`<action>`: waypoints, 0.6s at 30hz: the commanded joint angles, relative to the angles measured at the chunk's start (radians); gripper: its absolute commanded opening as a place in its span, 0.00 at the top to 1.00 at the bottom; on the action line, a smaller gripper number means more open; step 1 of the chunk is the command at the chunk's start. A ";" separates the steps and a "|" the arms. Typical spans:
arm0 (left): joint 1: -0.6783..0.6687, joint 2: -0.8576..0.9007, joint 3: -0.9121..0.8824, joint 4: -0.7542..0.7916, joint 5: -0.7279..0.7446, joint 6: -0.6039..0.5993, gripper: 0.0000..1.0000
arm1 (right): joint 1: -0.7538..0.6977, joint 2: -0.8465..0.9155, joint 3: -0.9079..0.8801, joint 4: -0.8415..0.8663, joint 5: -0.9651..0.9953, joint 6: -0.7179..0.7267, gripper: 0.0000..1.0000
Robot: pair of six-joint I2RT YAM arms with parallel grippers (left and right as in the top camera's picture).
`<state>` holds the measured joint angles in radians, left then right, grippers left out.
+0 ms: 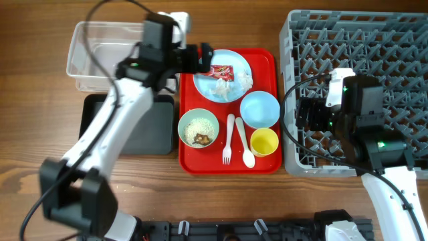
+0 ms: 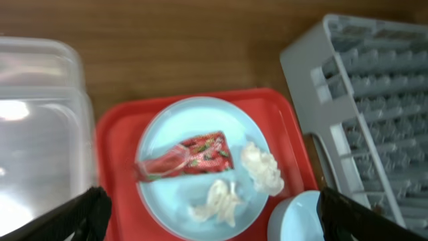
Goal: Sort waste into correct bins and load items into the dishwasher rack
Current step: 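Reach the left gripper to the blue plate and grasp the tissue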
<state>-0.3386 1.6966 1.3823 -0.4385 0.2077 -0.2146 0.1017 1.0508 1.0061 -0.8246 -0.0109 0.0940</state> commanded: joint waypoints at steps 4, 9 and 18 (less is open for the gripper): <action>-0.097 0.179 0.013 0.081 0.001 0.028 0.02 | 0.002 -0.002 0.023 0.003 -0.013 0.014 0.00; -0.132 0.289 0.013 0.084 0.001 0.028 0.06 | 0.002 -0.001 0.023 0.004 -0.013 0.014 0.00; -0.140 0.365 0.012 0.087 0.000 0.028 0.29 | 0.002 -0.001 0.023 0.004 -0.013 0.014 0.00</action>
<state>-0.4763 2.0457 1.3827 -0.3580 0.2073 -0.1974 0.1017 1.0508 1.0061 -0.8234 -0.0109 0.0940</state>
